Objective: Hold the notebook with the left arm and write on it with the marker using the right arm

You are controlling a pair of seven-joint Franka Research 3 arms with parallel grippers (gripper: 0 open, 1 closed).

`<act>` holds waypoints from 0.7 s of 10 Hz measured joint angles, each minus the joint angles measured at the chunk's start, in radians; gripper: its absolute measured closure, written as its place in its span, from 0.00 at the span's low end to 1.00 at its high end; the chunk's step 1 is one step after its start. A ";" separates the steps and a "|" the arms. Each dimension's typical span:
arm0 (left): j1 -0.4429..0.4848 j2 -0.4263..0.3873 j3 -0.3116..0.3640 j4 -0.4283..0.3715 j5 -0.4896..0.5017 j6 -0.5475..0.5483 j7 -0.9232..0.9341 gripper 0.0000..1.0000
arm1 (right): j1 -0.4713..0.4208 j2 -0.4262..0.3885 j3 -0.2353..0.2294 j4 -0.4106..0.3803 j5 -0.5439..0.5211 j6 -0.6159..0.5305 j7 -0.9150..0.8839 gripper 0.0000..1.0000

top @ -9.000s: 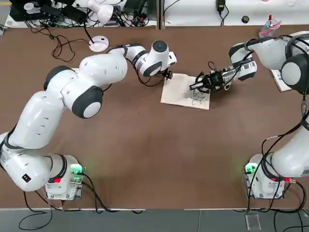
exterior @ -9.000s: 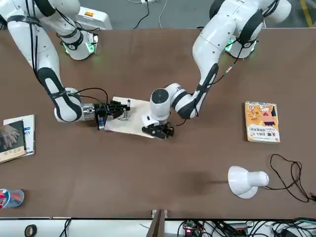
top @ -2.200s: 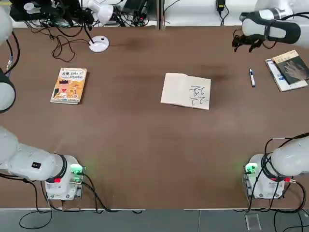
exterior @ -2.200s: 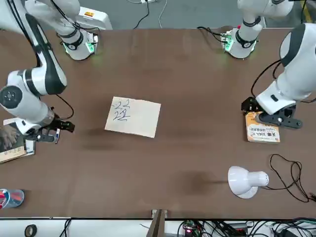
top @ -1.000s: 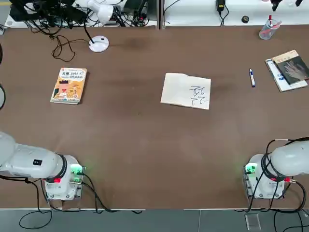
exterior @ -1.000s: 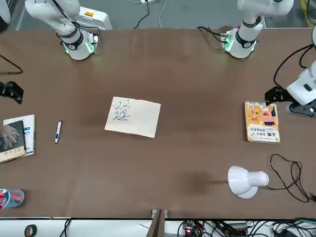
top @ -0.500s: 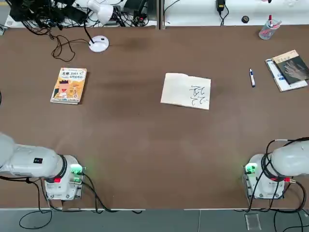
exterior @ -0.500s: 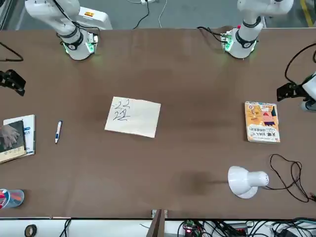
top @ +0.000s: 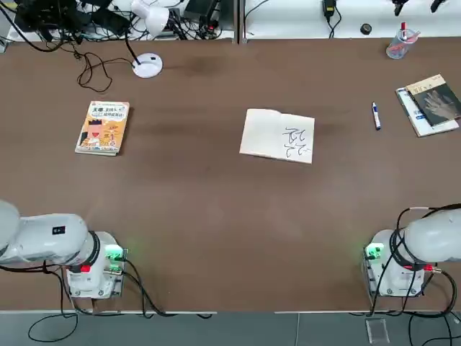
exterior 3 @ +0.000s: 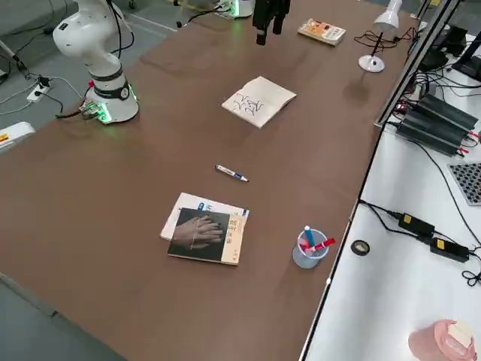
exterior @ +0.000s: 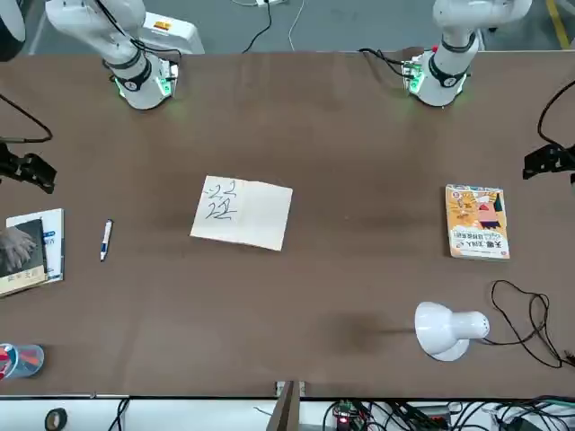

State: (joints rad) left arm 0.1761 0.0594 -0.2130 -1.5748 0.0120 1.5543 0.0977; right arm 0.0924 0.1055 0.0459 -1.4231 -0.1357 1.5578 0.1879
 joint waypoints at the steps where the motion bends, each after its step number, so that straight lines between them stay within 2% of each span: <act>1: 0.022 -0.006 -0.022 0.000 0.001 -0.002 0.000 0.00 | 0.000 -0.001 -0.001 -0.003 0.000 0.001 0.000 0.00; 7: 0.035 -0.044 -0.034 0.021 0.019 -0.002 0.000 0.00 | -0.001 -0.006 -0.004 -0.005 0.002 0.028 0.002 0.00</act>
State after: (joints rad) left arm 0.2110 0.0150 -0.2472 -1.5538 0.0310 1.5525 0.0977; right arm 0.0915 0.0993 0.0424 -1.4281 -0.1336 1.5853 0.1896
